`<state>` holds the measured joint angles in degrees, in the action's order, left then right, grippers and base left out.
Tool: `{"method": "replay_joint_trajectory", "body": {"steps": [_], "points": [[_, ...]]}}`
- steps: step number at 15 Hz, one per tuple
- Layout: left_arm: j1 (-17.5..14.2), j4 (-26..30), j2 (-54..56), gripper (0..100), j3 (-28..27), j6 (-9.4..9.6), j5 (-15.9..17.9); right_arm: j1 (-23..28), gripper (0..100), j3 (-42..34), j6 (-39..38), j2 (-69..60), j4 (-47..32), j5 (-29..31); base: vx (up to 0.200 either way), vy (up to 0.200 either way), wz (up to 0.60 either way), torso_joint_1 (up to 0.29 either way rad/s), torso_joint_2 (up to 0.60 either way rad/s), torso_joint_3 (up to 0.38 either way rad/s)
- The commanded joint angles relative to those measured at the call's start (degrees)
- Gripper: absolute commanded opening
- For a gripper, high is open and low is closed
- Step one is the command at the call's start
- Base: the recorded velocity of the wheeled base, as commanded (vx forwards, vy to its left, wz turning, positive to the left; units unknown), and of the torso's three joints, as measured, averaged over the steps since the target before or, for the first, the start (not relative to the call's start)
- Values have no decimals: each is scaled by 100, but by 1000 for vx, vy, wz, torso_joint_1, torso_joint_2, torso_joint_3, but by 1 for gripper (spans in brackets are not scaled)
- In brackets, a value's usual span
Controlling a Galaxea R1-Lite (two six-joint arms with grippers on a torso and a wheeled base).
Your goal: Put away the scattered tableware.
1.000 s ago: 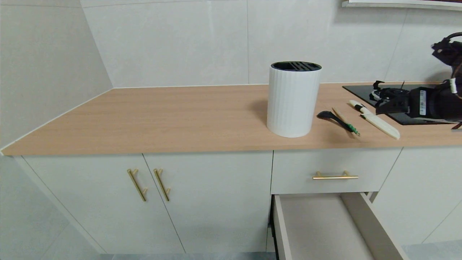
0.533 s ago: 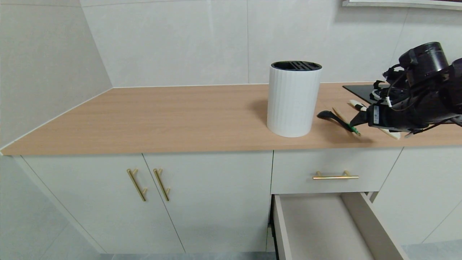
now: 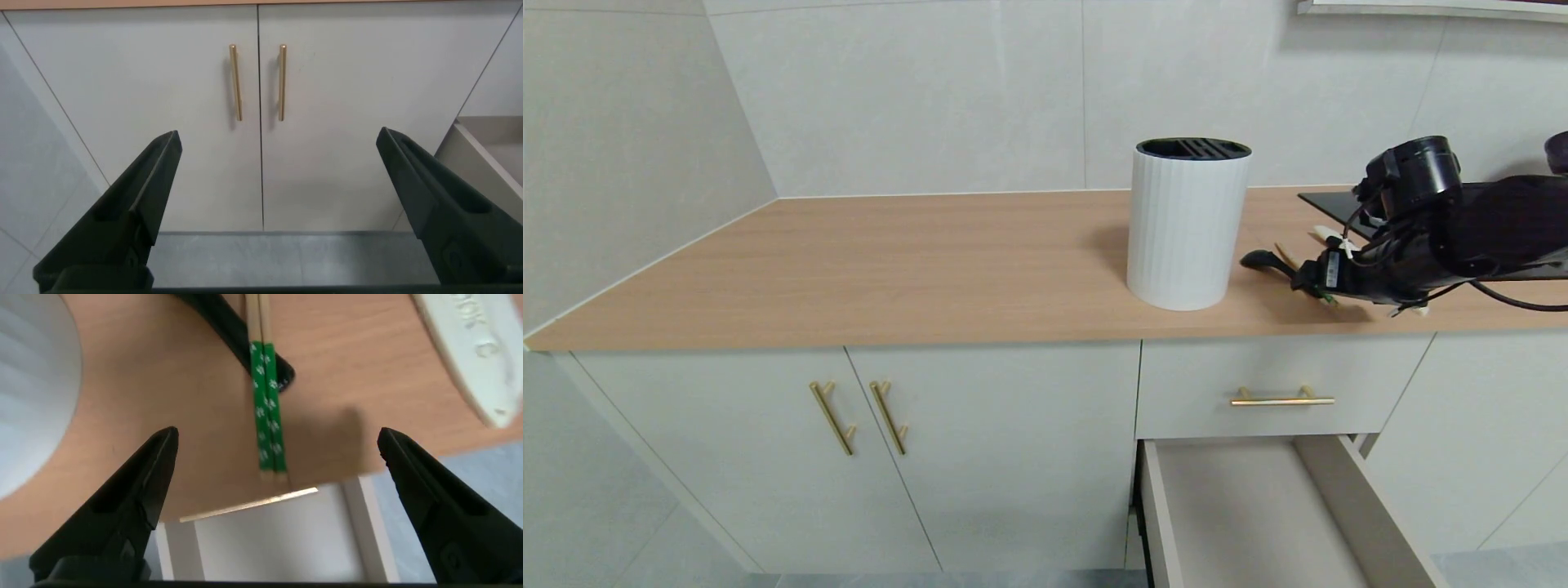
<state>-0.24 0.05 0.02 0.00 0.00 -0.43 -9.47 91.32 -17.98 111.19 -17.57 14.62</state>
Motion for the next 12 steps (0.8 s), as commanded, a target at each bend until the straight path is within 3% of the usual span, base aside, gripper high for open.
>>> {"method": "replay_joint_trajectory", "body": {"steps": [1, 6, 7, 12], "points": [[-2, 4, -2, 100, 0, 0, -1, -2, 100, -9, -4, 131, 69, -3, 0, 0, 0, 0, 0, 0], [-2, 4, -2, 100, 0, 0, -1, 16, 100, 0, -4, 184, 113, 6, 0, 0, 0, 0, 0, 0], [-2, 4, -2, 100, 0, 0, -1, 16, 0, 0, -4, 184, 122, 6, 0, 0, 0, 0, 0, 0], [-2, 4, -2, 100, 0, 0, -1, 95, 0, 0, -4, 157, 131, 6, 0, 0, 0, 0, 0, 0]]}}
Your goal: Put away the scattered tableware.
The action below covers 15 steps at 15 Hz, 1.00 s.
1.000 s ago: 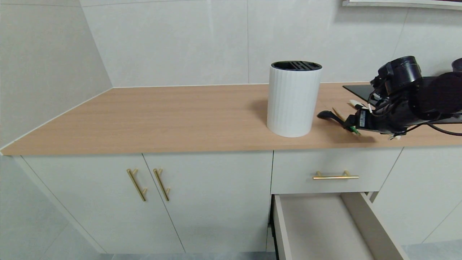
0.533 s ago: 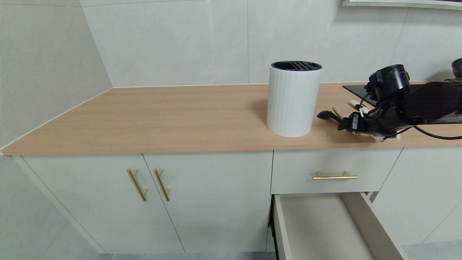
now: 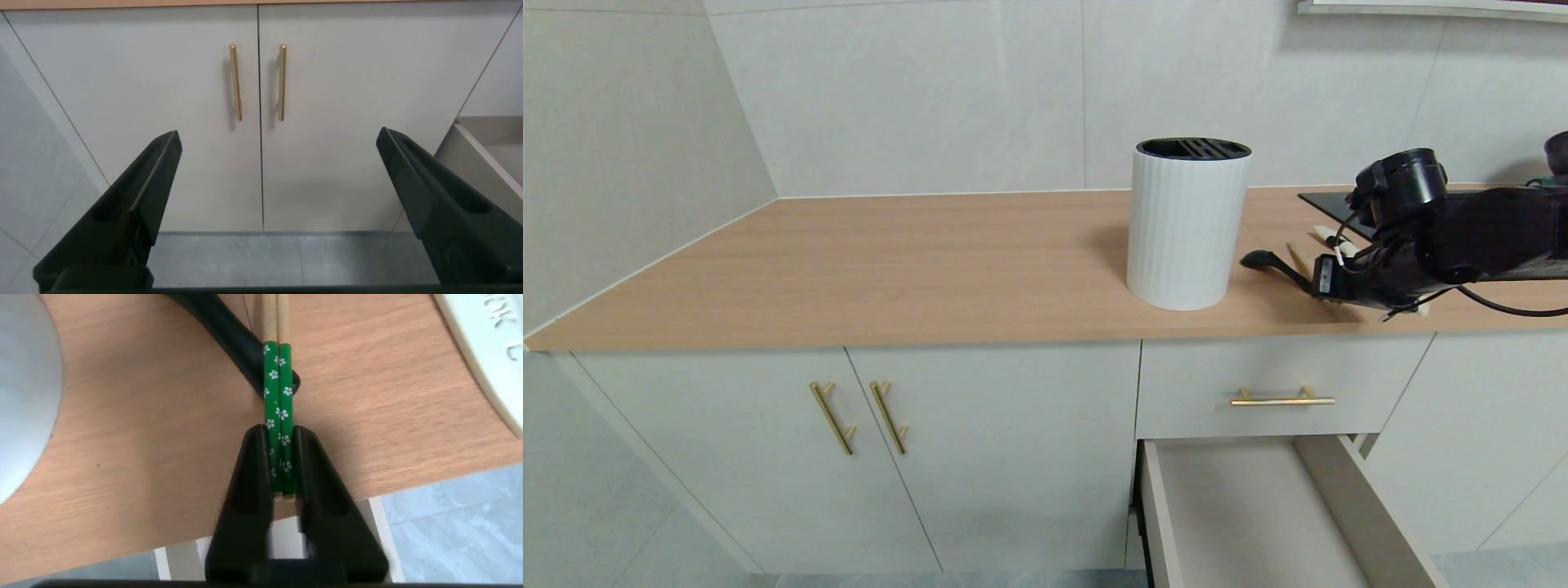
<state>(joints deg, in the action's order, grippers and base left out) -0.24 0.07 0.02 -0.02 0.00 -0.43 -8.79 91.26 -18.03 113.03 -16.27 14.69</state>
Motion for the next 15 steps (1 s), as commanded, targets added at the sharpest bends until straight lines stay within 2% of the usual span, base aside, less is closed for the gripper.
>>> {"method": "replay_joint_trajectory", "body": {"steps": [1, 5, 7, 9, 12, 13, 14, 15], "points": [[-2, 1, -2, 100, 2, 0, -1, 44, 0, 6, 1, -62, 1, -1, 0, 0, 0, 0, 0, 0], [-2, 1, -2, 100, 2, 0, -1, 97, 0, -100, -8, -563, 1, -10, 0, 0, 0, 0, 0, 0], [-2, -7, -2, 100, 2, 0, -1, 88, 0, -513, 1, -1389, -7, -98, 0, 0, 0, 0, 0, 0], [-2, 1, -2, 100, 2, 0, -1, 79, 0, -1005, 45, -2162, -51, -309, 0, 0, 0, 0, 0, 0], [-2, 1, -2, 100, 2, 0, -1, -97, 0, -1980, 142, -3736, -350, -933, 0, 0, 0, 0, 0, 0], [-2, 1, -2, 100, 2, 0, -1, -97, 0, -1980, 142, -3736, -350, -933, 0, 0, 0, 0, 0, 0], [-2, -7, -2, 100, 2, 0, -1, -255, 0, -2683, 485, -4518, -359, -1153, 0, 0, 0, 0, 0, 0], [-2, 1, -2, 100, 2, 0, -1, -439, 0, -3026, 502, -4843, -359, -1153, 0, 0, 0, 0, 0, 0]]}}
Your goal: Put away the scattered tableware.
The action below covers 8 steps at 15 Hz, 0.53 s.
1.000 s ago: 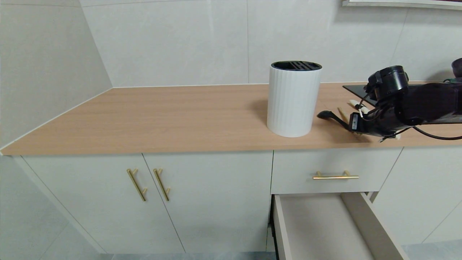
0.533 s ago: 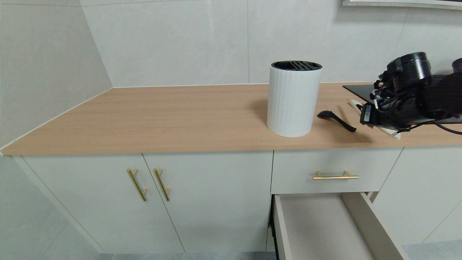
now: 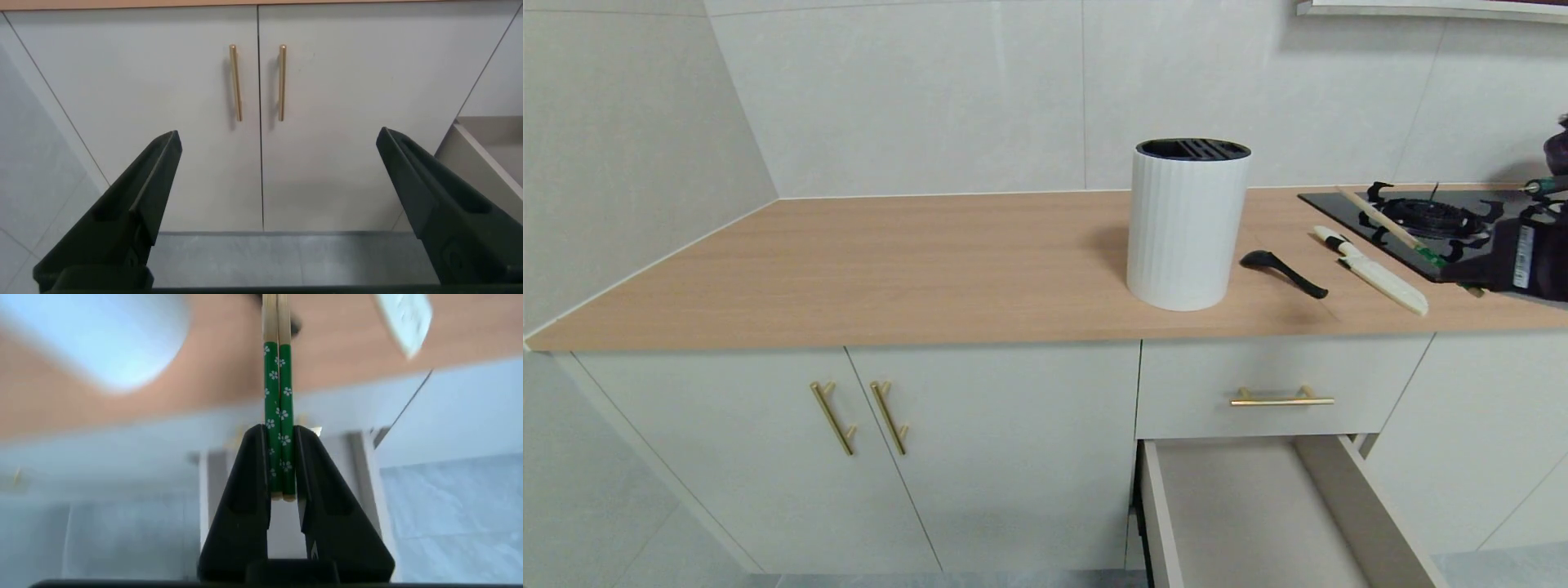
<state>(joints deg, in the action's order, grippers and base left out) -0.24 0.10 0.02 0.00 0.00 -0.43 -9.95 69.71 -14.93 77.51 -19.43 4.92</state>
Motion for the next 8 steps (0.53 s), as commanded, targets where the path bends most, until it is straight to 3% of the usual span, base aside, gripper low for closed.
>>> {"method": "replay_joint_trajectory", "body": {"steps": [1, 5, 8], "points": [[-2, -1, -2, 100, 0, 0, -1, -543, 0, -1170, 201, -1563, -122, -176, 0, 0, 0, 0, 0, 0], [-2, -1, -2, 100, 0, 0, -1, -1422, 0, -1706, 237, -2143, -1036, -176, 0, 0, 0, 0, 0, 0], [-2, -10, -2, 100, 0, 0, -1, -1712, 0, -1899, 245, -2082, -1326, -176, 0, 0, 0, 0, 0, 0]]}}
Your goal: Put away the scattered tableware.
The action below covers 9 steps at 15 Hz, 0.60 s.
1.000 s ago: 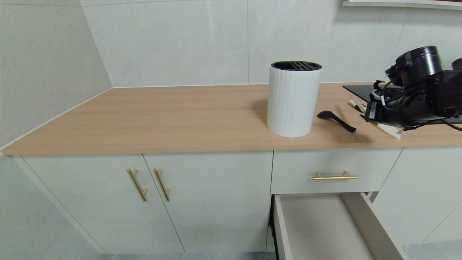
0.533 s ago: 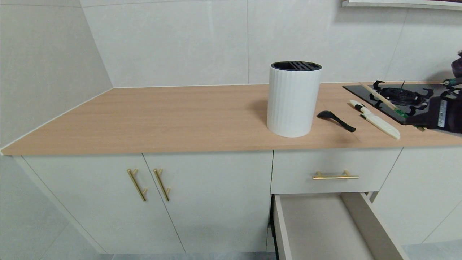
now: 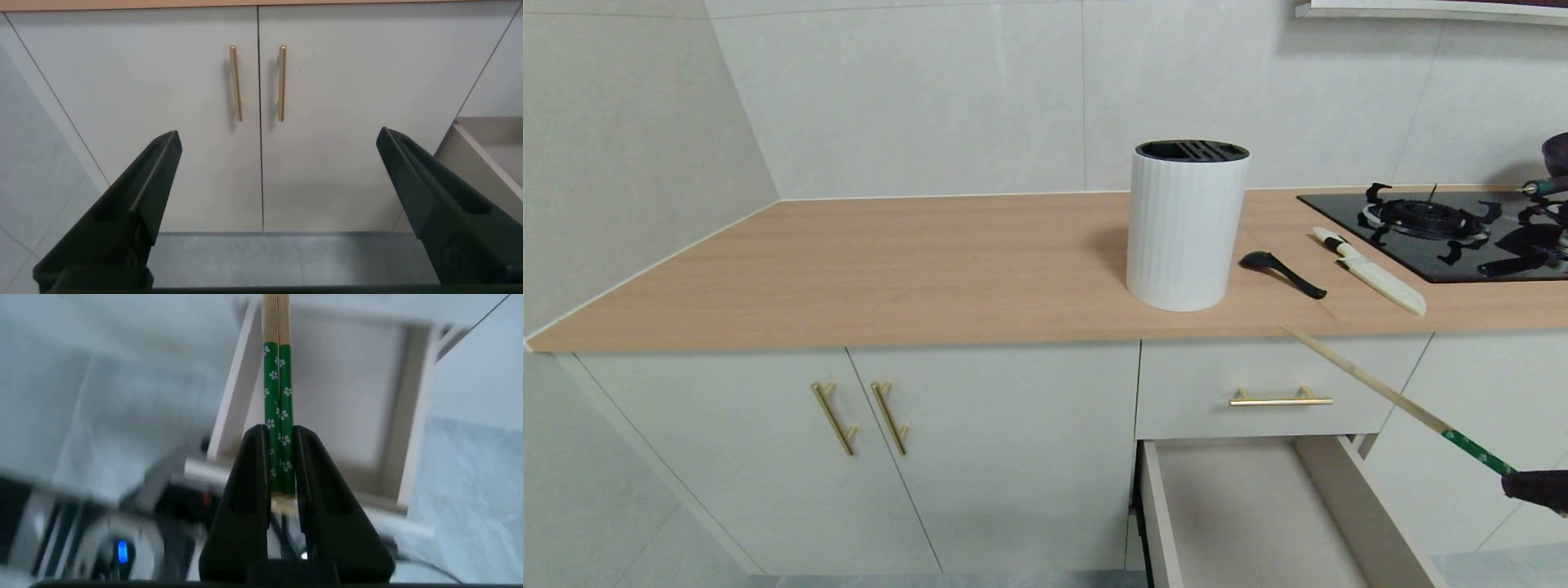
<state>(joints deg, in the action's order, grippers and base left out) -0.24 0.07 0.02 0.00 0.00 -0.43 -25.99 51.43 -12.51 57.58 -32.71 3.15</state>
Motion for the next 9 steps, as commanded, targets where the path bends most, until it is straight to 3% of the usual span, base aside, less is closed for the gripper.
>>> {"method": "replay_joint_trajectory", "body": {"steps": [1, 9], "points": [[-2, 1, -2, 100, 0, 0, -1, -178, 0, -177, -6, 316, -210, -7, 0, 0, 0, 0, 0, 0], [-2, 1, -2, 100, 0, 0, -1, -161, 0, -678, -112, 2873, -69, 2, 0, 0, 0, 0, 0, 0]]}}
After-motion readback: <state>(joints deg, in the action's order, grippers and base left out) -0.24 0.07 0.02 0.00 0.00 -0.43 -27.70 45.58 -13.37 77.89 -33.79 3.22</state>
